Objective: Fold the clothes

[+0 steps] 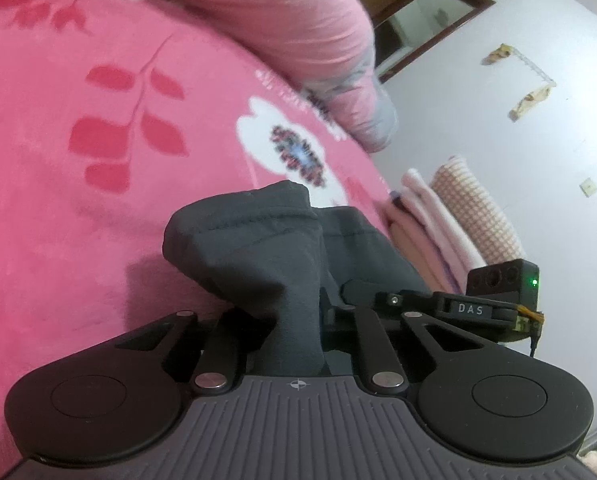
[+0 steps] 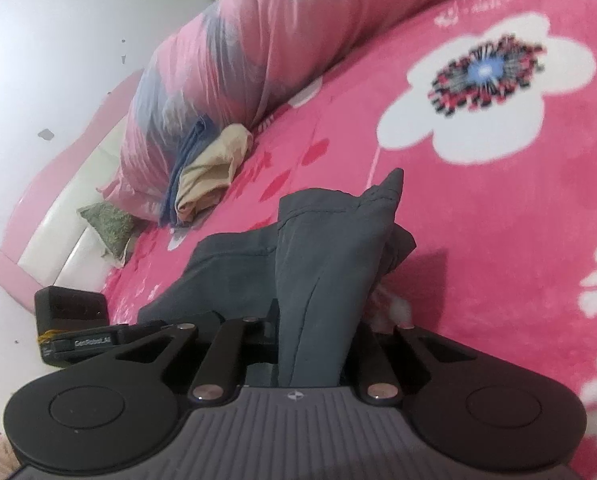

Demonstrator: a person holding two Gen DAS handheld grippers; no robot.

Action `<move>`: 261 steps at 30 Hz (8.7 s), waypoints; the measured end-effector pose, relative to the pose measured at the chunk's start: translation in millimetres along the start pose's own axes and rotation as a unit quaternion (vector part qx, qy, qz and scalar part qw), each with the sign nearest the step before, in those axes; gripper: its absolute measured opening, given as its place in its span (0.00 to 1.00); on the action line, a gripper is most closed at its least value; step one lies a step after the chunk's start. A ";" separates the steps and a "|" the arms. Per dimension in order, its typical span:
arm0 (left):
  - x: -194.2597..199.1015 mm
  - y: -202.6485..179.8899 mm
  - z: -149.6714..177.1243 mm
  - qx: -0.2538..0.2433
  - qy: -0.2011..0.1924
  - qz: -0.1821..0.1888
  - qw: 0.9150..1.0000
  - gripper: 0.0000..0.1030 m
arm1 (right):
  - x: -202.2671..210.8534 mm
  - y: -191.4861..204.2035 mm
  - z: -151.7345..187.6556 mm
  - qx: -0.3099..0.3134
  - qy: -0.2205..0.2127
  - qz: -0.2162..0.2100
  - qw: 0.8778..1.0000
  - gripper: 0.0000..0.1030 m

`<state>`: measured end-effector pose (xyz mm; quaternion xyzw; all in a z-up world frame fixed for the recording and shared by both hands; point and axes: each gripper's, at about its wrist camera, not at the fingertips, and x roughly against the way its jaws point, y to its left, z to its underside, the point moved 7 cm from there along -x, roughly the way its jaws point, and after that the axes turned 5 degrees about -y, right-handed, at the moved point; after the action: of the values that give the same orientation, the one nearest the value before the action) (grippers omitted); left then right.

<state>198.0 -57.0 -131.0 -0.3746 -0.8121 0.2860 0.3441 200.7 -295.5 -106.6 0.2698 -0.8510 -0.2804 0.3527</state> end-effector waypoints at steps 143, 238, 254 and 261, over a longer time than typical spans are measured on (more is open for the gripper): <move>-270.0 -351.3 104.2 -0.267 0.162 0.161 0.936 0.47 | 549.9 -274.8 76.9 -0.336 -0.529 0.299 0.719 0.59; -304.4 -339.0 186.9 -0.338 0.060 0.072 0.936 0.35 | 370.7 -244.1 -95.6 0.102 -0.198 0.522 0.823 0.25; -288.8 -328.0 173.8 -0.309 0.025 0.103 0.945 0.39 | 379.0 -284.3 -103.3 0.042 -0.213 0.491 0.844 0.24; -294.1 -322.4 173.3 -0.311 0.016 0.095 0.946 0.39 | 391.6 -313.0 -116.1 -0.088 -0.267 0.405 0.870 0.24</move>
<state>73.2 -508.8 -103.4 -0.5427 -0.8157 0.0448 0.1951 132.6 -804.3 -70.7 -0.2165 -0.9191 -0.2479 0.2166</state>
